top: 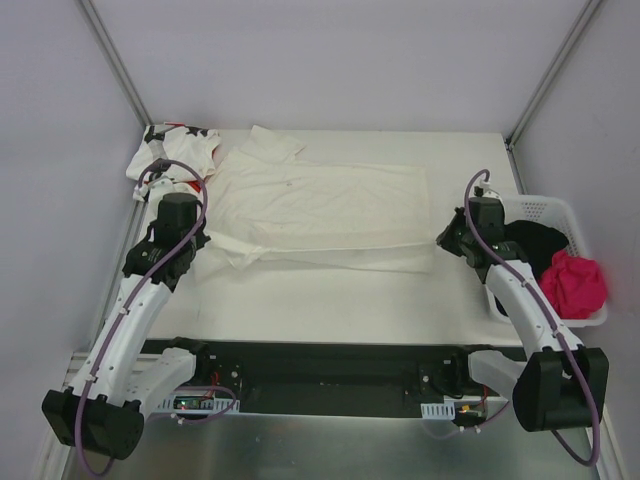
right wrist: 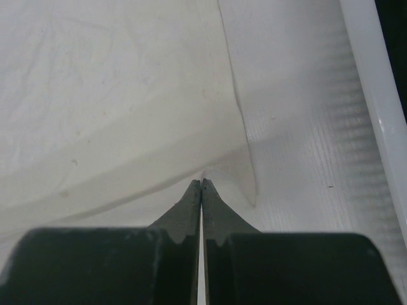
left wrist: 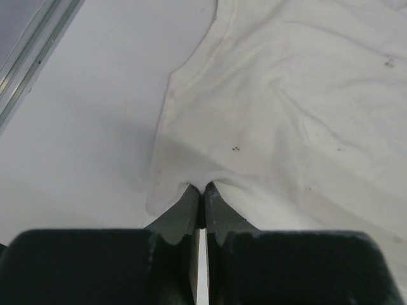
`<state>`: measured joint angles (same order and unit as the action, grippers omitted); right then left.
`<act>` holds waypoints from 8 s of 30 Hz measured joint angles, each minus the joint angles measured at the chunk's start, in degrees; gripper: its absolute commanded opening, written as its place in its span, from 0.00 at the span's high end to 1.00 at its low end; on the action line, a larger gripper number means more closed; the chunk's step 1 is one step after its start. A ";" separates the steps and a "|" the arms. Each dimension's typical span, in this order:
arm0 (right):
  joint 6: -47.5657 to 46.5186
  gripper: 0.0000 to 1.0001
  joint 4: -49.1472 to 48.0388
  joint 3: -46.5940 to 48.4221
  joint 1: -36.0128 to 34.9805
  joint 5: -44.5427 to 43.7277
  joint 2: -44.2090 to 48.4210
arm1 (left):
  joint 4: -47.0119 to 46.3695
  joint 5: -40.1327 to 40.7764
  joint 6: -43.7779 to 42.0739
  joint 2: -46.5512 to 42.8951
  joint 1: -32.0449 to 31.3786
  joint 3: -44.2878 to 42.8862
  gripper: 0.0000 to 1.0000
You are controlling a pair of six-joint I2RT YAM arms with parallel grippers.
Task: Fold and stack the t-shirts
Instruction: Grap the side of the flattened tshirt closest away from the robot with both arms, then fold the flattened tshirt in 1/3 of the way
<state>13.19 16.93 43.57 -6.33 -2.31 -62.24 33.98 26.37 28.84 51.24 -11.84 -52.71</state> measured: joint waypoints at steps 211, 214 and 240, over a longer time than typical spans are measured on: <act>15.21 0.85 -13.79 15.69 -18.12 18.18 -42.62 | -9.53 -9.55 1.03 33.31 -7.74 -7.28 0.12; 15.91 0.85 -14.05 15.72 -17.77 18.73 -43.47 | -9.44 -9.16 0.35 33.31 -7.74 -7.32 0.12; 14.34 0.82 -12.76 11.76 -5.53 17.81 -39.78 | -8.35 -14.73 -1.44 29.73 -8.04 -6.43 0.15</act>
<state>27.53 4.16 55.33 -11.86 15.51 -102.02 25.63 11.64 27.40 80.97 -19.88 -59.13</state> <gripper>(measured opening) 0.173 0.869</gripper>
